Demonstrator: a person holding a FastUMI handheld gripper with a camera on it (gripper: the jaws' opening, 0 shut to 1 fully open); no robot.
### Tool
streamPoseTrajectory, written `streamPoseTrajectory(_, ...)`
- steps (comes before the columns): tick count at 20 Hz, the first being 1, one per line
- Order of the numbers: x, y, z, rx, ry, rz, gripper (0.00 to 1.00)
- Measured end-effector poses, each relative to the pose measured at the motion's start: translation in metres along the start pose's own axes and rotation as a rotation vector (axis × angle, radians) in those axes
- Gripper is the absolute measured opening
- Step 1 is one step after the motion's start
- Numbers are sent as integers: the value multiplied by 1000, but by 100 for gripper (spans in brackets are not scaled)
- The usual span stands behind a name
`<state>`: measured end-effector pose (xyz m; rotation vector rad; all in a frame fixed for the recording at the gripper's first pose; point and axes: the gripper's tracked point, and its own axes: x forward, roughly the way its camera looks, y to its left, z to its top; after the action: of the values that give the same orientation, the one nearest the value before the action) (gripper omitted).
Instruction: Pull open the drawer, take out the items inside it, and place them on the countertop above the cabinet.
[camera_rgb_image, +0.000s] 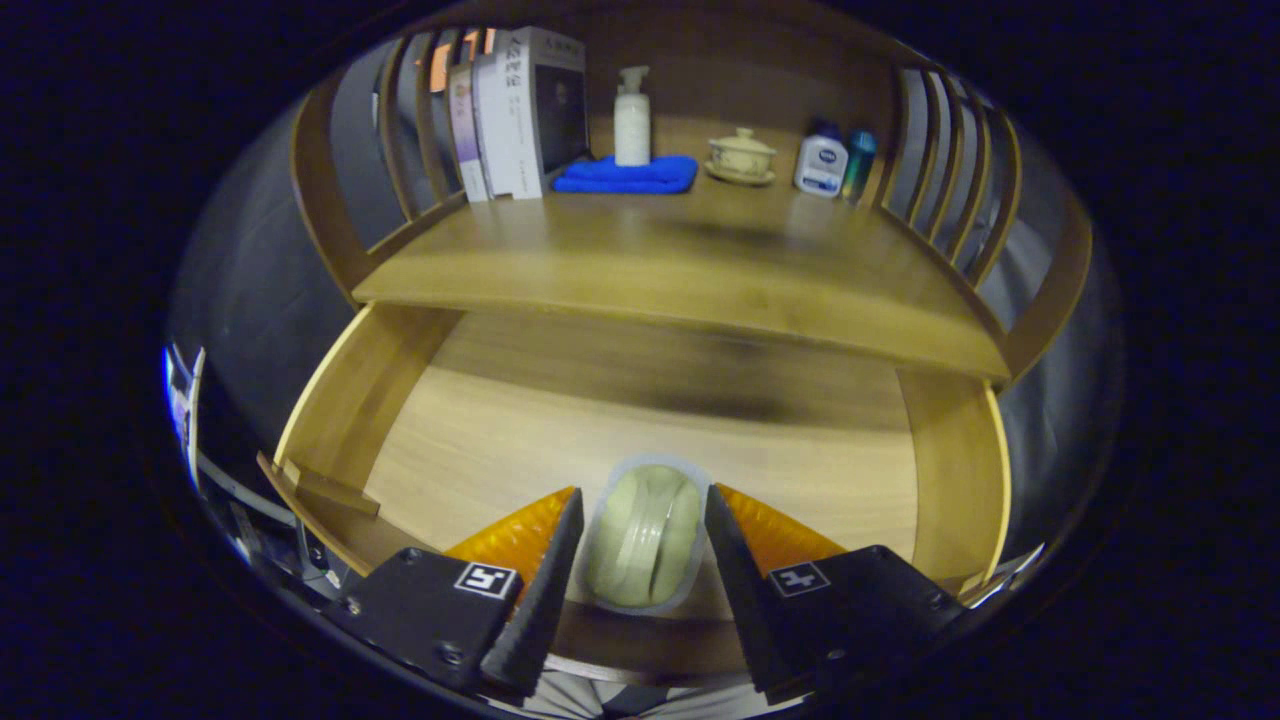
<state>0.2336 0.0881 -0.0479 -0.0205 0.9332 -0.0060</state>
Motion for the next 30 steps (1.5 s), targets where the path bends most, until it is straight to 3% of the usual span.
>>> streamPoseTrajectory(8, 21, -4, -16, -21, 90, -21, 71)
streamPoseTrajectory(13, 24, -5, -19, -71, 107, -26, 49)
streamPoseTrajectory(14, 25, -6, -18, -72, 102, -35, 37)
streamPoseTrajectory(20, 21, -1, -15, -60, 69, 37, 18)
streamPoseTrajectory(30, -36, -12, 28, -109, -38, 8, 18)
